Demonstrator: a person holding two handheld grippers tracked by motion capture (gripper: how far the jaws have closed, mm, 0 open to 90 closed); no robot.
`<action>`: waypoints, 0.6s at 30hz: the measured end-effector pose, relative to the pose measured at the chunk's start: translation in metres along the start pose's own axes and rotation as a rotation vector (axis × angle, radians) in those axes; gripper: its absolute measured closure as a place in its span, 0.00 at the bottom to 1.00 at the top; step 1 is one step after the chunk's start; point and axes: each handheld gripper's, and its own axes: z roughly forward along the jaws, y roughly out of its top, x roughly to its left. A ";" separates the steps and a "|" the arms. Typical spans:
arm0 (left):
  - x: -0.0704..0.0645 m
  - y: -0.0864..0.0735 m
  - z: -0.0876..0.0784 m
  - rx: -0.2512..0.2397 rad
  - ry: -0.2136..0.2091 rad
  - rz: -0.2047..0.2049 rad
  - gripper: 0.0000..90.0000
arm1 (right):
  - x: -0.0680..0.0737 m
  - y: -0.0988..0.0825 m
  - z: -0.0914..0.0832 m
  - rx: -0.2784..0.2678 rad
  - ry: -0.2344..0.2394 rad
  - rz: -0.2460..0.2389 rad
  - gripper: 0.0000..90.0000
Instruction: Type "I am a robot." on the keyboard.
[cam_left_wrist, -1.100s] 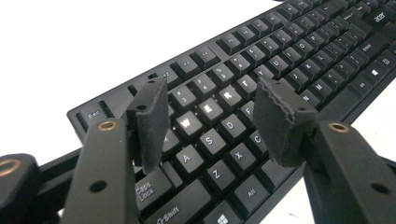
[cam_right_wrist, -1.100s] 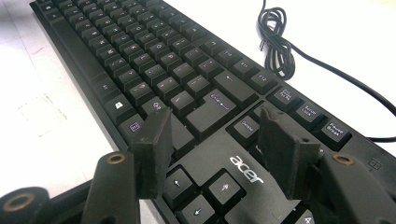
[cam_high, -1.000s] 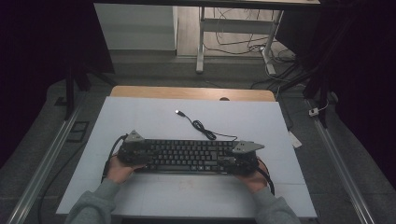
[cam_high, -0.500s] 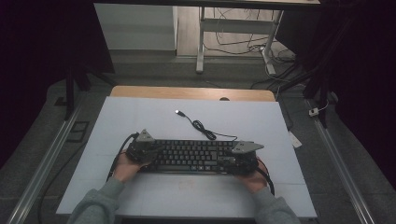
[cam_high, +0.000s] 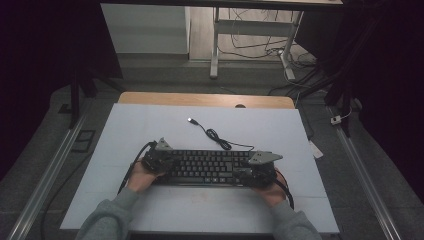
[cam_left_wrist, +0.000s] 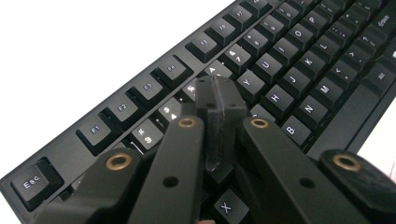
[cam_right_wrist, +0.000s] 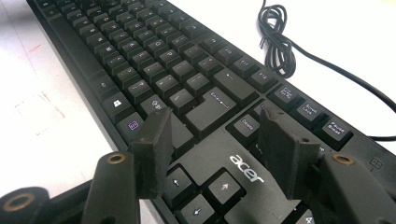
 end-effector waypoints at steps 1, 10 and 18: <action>0.000 0.000 0.000 0.002 0.001 0.000 0.98 | 0.000 0.000 0.000 0.000 0.000 0.000 0.51; -0.001 -0.001 0.004 0.020 0.008 0.006 0.98 | 0.000 0.000 0.000 0.003 0.002 0.000 0.51; -0.001 -0.001 0.005 0.016 0.011 0.006 0.98 | 0.000 0.000 0.001 0.003 0.002 -0.001 0.51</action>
